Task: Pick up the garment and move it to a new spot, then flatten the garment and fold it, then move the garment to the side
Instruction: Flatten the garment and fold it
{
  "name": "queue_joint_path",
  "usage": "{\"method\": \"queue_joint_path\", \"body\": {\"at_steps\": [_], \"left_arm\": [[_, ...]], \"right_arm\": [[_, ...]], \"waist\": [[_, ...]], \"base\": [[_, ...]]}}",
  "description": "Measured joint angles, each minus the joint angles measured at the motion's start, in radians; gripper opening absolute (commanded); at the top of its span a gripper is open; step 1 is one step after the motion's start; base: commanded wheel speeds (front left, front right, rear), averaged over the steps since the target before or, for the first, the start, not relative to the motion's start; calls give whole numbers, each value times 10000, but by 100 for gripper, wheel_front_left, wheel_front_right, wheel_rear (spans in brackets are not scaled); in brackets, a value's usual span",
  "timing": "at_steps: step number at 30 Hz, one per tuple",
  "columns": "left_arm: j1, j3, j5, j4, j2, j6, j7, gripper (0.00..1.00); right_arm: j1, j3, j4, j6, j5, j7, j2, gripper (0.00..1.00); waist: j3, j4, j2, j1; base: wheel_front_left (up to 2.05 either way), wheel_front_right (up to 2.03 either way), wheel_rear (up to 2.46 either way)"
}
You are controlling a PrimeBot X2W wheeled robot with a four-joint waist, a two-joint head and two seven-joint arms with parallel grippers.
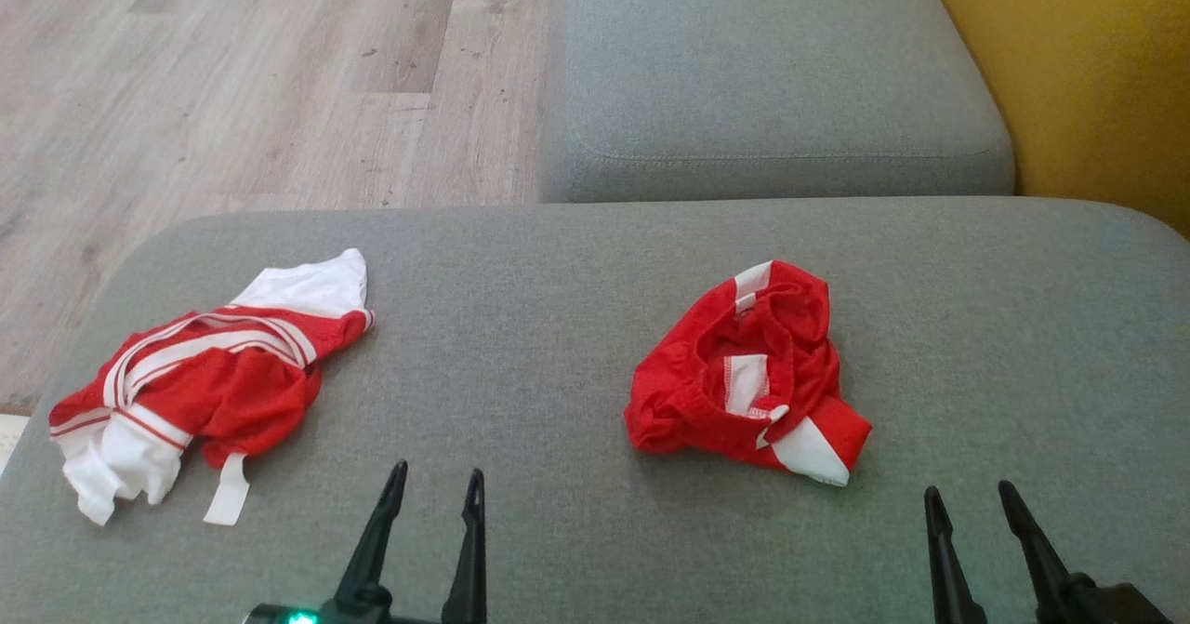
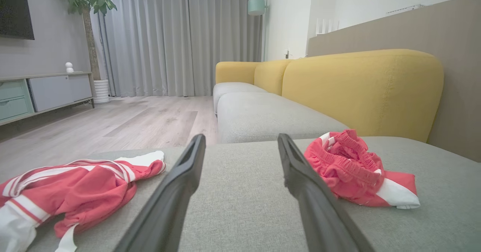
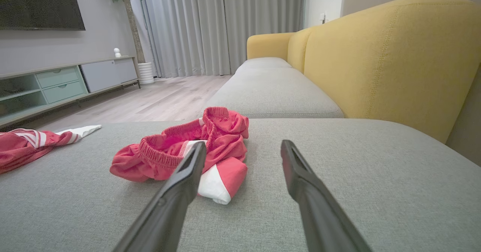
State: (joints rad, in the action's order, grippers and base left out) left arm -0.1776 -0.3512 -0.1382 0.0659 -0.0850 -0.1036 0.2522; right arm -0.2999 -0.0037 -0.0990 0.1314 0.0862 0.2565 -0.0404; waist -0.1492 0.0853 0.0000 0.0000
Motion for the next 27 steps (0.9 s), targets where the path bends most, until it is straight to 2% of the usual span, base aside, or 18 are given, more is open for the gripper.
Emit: {"method": "queue_joint_path", "body": {"at_steps": [10, 27], "left_arm": [[-128, 247, 159, 259, 128, 244, 0, 100], [-124, 196, 134, 587, 190, 347, 0, 100]], "right_arm": [[2, -2, -23, 0, 8, 0, 0, 100], [2, -8, -58, 0, 21, 0, 0, 100]], "waist": [[31, 49, 0, 0], [-77, 47, 0, 0]], "base": [[0, 0, 0], [0, 0, 0]]}}
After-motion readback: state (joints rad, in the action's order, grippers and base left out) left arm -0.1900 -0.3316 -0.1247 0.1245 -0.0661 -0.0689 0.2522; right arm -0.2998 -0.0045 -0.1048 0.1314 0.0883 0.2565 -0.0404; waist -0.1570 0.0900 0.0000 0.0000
